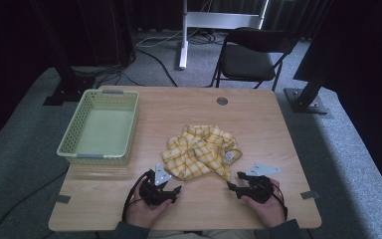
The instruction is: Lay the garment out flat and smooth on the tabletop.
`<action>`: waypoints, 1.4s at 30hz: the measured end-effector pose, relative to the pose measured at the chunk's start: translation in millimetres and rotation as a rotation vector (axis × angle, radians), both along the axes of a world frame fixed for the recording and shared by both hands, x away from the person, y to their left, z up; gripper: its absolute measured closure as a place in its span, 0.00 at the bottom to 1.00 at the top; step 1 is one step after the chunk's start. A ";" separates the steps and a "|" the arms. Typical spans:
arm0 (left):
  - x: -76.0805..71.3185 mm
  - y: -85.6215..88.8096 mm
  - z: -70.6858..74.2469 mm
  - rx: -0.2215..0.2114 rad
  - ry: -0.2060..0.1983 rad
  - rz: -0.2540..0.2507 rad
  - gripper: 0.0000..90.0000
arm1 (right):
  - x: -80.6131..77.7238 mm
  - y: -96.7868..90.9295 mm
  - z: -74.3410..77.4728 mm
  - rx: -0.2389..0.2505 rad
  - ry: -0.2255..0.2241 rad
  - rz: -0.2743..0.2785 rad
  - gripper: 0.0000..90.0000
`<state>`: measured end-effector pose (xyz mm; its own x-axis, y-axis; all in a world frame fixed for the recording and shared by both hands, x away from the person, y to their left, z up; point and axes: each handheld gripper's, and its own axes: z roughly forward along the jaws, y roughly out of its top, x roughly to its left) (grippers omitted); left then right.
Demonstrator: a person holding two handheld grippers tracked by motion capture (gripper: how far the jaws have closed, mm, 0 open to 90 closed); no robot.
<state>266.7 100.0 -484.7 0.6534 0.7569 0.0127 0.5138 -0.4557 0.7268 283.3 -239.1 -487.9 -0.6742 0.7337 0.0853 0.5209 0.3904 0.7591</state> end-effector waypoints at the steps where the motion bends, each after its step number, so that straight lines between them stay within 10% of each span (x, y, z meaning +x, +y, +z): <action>1: 0.0 0.0 0.0 0.000 0.000 0.000 0.36 | 0.0 -0.3 0.1 0.000 0.001 0.000 0.45; 42: 0.0 0.0 0.0 0.000 0.000 0.000 0.36 | 12.0 10.4 12.2 0.012 -0.024 -0.048 0.78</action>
<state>266.7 100.0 -484.7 0.6532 0.7571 0.0125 0.5141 -0.4555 0.7268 295.3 -228.7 -475.7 -0.6403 0.7642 0.0782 0.5203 0.3565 0.7760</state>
